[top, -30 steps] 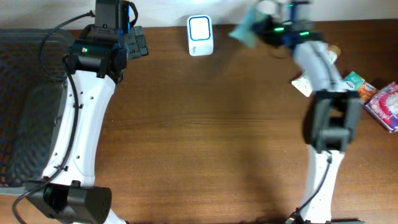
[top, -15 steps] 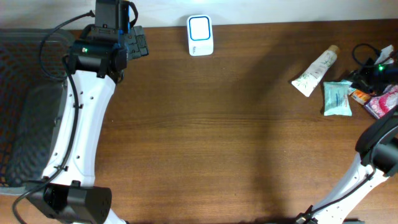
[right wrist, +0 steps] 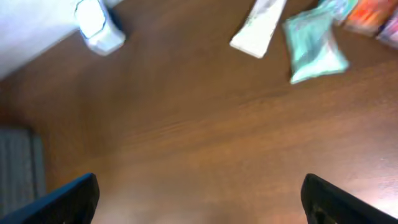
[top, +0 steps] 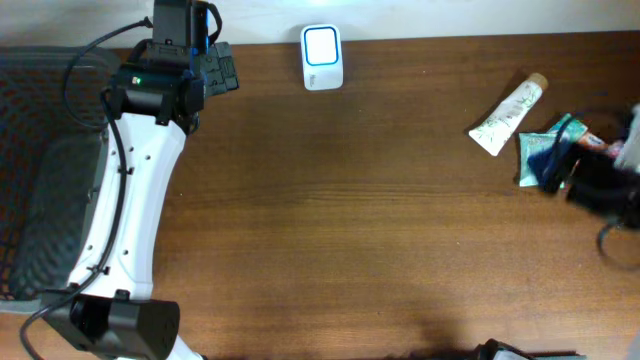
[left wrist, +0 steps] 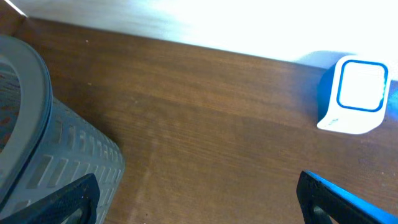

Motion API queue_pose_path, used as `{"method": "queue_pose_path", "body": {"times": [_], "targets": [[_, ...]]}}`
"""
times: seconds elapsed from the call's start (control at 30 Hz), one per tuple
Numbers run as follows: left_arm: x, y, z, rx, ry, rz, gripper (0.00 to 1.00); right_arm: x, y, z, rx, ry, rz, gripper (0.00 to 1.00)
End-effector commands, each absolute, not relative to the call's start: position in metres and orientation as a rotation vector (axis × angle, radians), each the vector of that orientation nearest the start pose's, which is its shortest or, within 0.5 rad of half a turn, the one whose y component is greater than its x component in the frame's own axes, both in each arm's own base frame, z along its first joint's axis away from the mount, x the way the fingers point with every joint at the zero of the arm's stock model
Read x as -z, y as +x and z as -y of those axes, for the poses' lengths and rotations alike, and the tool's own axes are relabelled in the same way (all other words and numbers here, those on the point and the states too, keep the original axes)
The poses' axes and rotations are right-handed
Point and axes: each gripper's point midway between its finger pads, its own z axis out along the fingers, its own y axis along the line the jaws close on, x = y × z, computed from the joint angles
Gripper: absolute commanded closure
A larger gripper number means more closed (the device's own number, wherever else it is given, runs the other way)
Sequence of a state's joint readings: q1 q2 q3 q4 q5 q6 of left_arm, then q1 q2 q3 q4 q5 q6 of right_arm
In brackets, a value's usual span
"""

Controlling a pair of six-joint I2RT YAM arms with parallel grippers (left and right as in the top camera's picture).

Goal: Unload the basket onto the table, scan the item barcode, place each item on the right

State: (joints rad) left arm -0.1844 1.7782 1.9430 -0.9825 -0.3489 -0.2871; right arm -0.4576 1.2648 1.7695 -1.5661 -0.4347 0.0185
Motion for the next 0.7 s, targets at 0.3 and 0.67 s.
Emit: {"method": "queue_pose_path", "body": {"times": [0.3, 0.67], "targets": [[-0.301, 0.47, 0.026, -0.197, -0.273, -2.312, 0.01, -0.202, 0.136, -0.018, -0.622, 0.548, -2.902, 0.02], [-0.301, 0.47, 0.026, -0.197, -0.274, -2.312, 0.01, -0.255, 0.188, -0.035, -0.219, -0.192, -2.254, 0.01]]}}
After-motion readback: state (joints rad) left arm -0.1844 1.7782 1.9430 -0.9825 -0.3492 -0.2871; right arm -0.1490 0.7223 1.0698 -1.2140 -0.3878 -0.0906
